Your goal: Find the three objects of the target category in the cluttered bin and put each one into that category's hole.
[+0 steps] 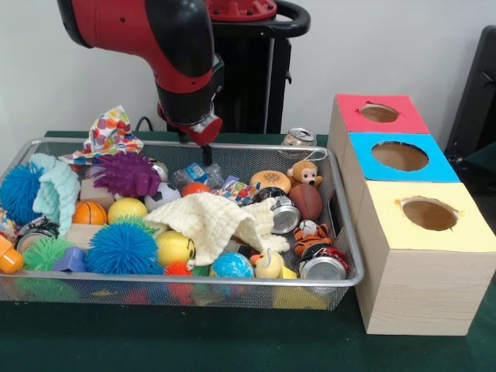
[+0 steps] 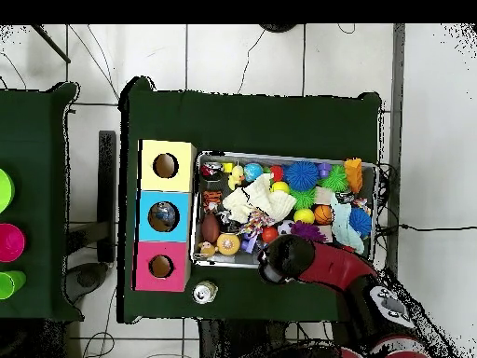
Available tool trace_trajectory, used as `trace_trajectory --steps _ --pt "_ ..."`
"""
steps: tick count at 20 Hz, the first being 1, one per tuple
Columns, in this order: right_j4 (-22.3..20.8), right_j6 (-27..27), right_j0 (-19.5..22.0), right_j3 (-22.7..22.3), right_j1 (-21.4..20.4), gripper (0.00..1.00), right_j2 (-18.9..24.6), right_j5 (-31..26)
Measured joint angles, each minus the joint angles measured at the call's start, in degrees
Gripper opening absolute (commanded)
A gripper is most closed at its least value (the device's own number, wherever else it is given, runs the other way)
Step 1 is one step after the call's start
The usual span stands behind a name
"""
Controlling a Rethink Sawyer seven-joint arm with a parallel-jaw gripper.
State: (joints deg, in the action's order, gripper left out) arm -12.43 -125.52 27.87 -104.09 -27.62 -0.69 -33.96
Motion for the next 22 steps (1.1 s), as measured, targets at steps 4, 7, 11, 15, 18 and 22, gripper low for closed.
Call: trace_trajectory --steps 4,7,11,15,18,22 --pt "-0.51 0.00 0.33 -0.02 -0.06 1.00 0.40 -0.04" --pt "-0.78 0.00 0.74 -0.05 -0.08 1.00 0.77 -0.08" --pt "-1.19 -0.01 1.22 -0.10 -0.09 1.00 1.22 -0.11" --pt "-1.60 -0.01 1.25 -0.08 -0.10 1.00 1.35 -0.08" --pt "-1.68 -0.01 1.25 -0.10 -0.15 1.00 1.40 -0.07" --pt "-1.71 -0.01 1.20 -0.08 -0.28 1.00 1.41 -0.36"
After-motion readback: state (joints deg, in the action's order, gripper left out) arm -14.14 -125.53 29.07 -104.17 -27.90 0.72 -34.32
